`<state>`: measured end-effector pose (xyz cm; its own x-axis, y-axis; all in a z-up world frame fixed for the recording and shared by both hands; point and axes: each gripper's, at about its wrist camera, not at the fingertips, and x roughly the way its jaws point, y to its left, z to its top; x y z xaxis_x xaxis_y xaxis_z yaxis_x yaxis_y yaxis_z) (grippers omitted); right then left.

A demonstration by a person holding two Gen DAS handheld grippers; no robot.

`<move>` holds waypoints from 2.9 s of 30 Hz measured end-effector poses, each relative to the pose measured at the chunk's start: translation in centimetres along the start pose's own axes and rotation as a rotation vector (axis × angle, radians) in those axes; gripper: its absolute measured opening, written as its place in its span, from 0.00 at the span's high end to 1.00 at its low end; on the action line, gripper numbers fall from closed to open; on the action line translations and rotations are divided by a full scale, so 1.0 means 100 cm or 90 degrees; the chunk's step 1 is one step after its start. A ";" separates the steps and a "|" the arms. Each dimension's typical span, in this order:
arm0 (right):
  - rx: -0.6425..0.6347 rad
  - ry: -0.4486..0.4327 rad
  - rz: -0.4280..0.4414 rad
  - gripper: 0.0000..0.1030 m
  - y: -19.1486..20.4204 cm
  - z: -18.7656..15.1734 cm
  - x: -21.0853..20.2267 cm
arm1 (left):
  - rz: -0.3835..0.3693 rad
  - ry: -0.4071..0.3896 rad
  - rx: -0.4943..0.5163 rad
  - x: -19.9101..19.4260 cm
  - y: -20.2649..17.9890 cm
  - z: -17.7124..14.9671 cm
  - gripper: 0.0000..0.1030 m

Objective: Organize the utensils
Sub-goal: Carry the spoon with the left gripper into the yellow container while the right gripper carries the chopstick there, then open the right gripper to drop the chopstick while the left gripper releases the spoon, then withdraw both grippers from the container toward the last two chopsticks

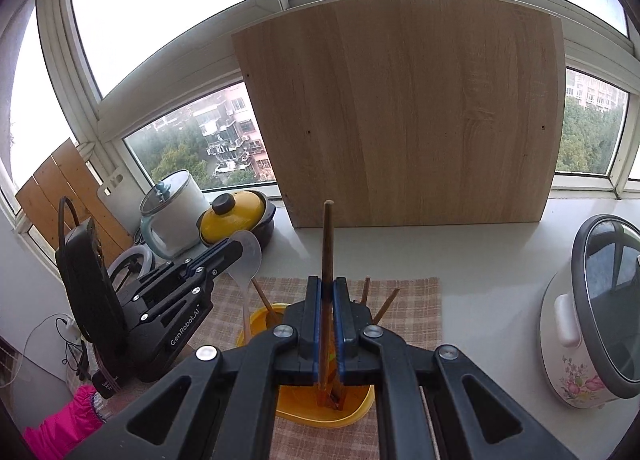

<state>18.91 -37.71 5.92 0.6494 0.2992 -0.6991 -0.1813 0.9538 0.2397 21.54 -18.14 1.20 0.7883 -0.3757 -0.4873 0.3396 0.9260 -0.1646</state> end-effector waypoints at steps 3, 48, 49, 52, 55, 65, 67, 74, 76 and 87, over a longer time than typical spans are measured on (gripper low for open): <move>0.000 0.012 -0.001 0.97 0.000 -0.007 0.007 | -0.006 0.005 0.005 -0.004 -0.001 -0.005 1.00; 0.019 0.057 -0.030 0.55 0.011 -0.069 0.017 | -0.080 0.092 -0.010 -0.080 0.018 -0.047 0.86; 0.018 0.054 -0.030 0.53 0.013 -0.070 0.015 | -0.080 0.093 -0.011 -0.082 0.021 -0.048 0.86; 0.018 0.043 -0.024 0.46 0.017 -0.075 0.010 | -0.073 0.100 -0.013 -0.090 0.030 -0.052 0.86; 0.015 0.036 -0.013 0.43 0.023 -0.081 0.008 | -0.055 0.106 -0.016 -0.098 0.043 -0.057 0.86; -0.081 0.050 0.030 0.16 0.067 -0.112 0.013 | -0.002 0.212 -0.040 -0.104 0.100 -0.097 0.86; -0.101 0.063 0.029 0.16 0.076 -0.121 0.018 | -0.001 0.247 -0.041 -0.100 0.105 -0.110 0.86; -0.094 0.113 0.043 0.16 0.086 -0.151 0.040 | -0.013 0.361 -0.034 -0.076 0.108 -0.154 0.86; -0.081 0.124 0.048 0.19 0.084 -0.158 0.046 | -0.011 0.384 -0.036 -0.068 0.110 -0.163 0.86; -0.050 0.158 0.044 0.29 0.076 -0.174 0.061 | -0.020 0.431 -0.019 -0.046 0.105 -0.179 0.86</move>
<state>8.61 -28.16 -8.24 0.4348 0.3519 -0.8289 -0.2810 0.9275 0.2463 12.34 -6.04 -13.68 0.2804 -0.3060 -0.9098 0.3352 0.9194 -0.2060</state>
